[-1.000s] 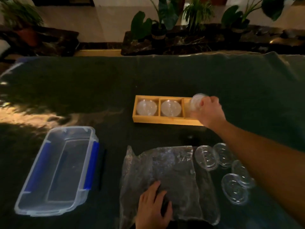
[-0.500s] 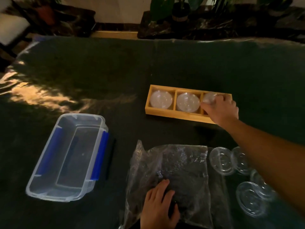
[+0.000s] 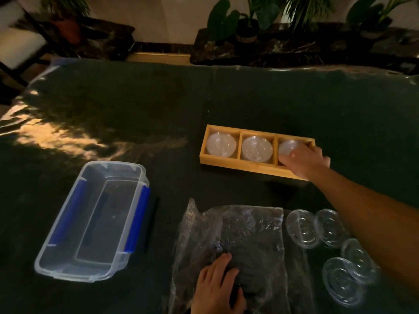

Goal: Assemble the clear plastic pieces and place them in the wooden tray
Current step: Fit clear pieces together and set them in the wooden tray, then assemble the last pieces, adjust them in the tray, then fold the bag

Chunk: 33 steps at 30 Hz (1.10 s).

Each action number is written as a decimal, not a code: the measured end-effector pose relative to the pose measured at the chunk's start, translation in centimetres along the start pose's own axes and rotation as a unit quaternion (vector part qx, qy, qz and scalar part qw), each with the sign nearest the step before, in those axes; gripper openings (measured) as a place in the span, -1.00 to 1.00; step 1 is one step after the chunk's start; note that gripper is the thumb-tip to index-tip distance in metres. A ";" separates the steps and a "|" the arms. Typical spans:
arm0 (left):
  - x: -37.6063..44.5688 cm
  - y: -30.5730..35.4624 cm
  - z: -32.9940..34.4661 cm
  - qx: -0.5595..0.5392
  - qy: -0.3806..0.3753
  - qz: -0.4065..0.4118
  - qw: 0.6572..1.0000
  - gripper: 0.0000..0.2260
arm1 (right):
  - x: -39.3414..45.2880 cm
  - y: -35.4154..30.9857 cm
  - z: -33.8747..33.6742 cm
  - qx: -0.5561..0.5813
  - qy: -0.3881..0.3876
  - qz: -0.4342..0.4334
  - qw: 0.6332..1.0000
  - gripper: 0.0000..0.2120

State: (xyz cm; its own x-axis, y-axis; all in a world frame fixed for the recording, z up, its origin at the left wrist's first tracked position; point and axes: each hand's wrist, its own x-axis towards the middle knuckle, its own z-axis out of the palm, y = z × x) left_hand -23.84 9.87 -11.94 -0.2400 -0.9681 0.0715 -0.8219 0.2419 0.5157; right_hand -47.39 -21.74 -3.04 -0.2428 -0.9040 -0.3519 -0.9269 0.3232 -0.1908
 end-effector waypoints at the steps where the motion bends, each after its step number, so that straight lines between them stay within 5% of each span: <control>1: 0.0 0.0 -0.1 0.001 -0.004 0.005 1.000 -0.67 | -0.3 0.1 -0.6 -0.024 -0.007 -0.005 1.000 -0.25; 5: 0.0 0.1 -0.5 0.001 -0.019 0.002 1.000 -0.68 | -3.4 1.0 -1.9 -0.171 0.005 -0.110 0.979 -0.47; 9: 0.0 0.3 -0.8 0.005 -0.031 -0.017 0.999 -0.66 | -9.3 3.0 0.3 -0.081 0.081 -0.195 0.974 -0.71; 18: 0.6 1.6 -2.0 0.055 -0.049 -0.032 0.997 -0.65 | -18.3 8.2 7.8 -0.089 -0.077 -0.145 0.982 -0.33; 22: 0.7 2.5 -3.0 0.093 -0.116 -0.029 0.988 -0.61 | -18.2 9.0 7.4 -0.046 -0.053 -0.118 0.991 -0.66; 33: 2.2 6.0 -5.0 0.186 -0.172 -0.044 0.966 -0.63 | -18.8 10.9 7.4 -0.091 -0.005 -0.146 0.985 -0.72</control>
State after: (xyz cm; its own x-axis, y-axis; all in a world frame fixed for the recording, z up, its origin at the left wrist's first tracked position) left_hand -26.72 8.83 -4.38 -0.2662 -0.9225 -0.2794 -0.9604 0.2290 0.1588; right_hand -50.85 0.87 -5.28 0.0439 -0.9476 -0.3164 -0.9931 -0.0069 -0.1172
